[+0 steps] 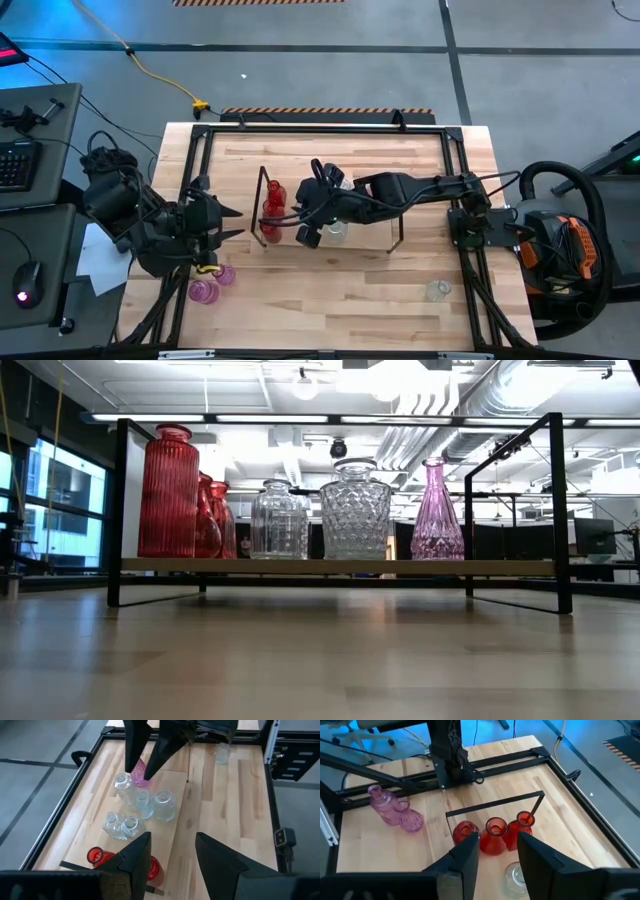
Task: Sort vases onto shelf
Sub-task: Put the transparent vase aligned with the other transparent vase on the shelf
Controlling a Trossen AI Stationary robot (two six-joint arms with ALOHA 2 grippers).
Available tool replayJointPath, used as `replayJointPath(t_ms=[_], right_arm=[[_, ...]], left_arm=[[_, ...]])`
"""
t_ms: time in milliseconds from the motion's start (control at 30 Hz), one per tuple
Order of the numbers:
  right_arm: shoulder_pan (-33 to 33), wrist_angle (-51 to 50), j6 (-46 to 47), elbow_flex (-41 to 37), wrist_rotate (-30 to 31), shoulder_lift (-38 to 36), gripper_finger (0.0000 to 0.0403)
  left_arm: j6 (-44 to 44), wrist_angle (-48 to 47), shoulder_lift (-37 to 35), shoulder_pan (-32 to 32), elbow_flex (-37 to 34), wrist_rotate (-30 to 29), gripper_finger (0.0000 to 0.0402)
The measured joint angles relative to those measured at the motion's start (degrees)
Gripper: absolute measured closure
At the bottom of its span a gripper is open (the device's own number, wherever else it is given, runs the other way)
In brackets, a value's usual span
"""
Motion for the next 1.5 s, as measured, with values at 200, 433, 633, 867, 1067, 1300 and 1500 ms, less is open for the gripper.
replayJointPath(t_ms=[200, 433, 633, 867, 1067, 1300, 1500], right_arm=[[0.0, -2.3, -2.0, 0.0, 0.0, 0.0, 0.0285], [-0.7, -10.7, -5.4, 0.0, 0.0, -2.3, 0.0286], [-2.6, -20.9, -6.9, 0.0, 1.8, -6.3, 0.0286], [-3.0, -31.7, -3.4, -1.0, 8.7, -11.8, 0.0286], [-2.8, -31.8, -0.2, -6.2, 8.5, -19.1, 0.0286], [-2.3, -31.0, 9.4, -20.3, 9.8, -29.2, 0.0286], [-2.3, -26.0, 20.0, -30.4, 6.4, -35.1, 0.0286]], left_arm=[[1.0, 2.9, 0.1, 3.6, 0.0, 0.0, 0.0254], [9.1, 6.1, 0.3, 13.7, 0.0, 5.5, 0.0254], [17.2, 6.0, 0.8, 24.5, 0.0, 11.0, 0.0254], [23.7, 6.2, 0.8, 33.9, -1.2, 16.7, 0.0254], [22.3, 6.5, -3.6, 38.4, -14.4, 20.4, 0.0254], [19.5, 25.8, -15.9, 38.7, -37.2, 26.3, 0.0254], [23.6, 32.9, -21.6, 41.5, -45.9, 32.0, 0.0254]])
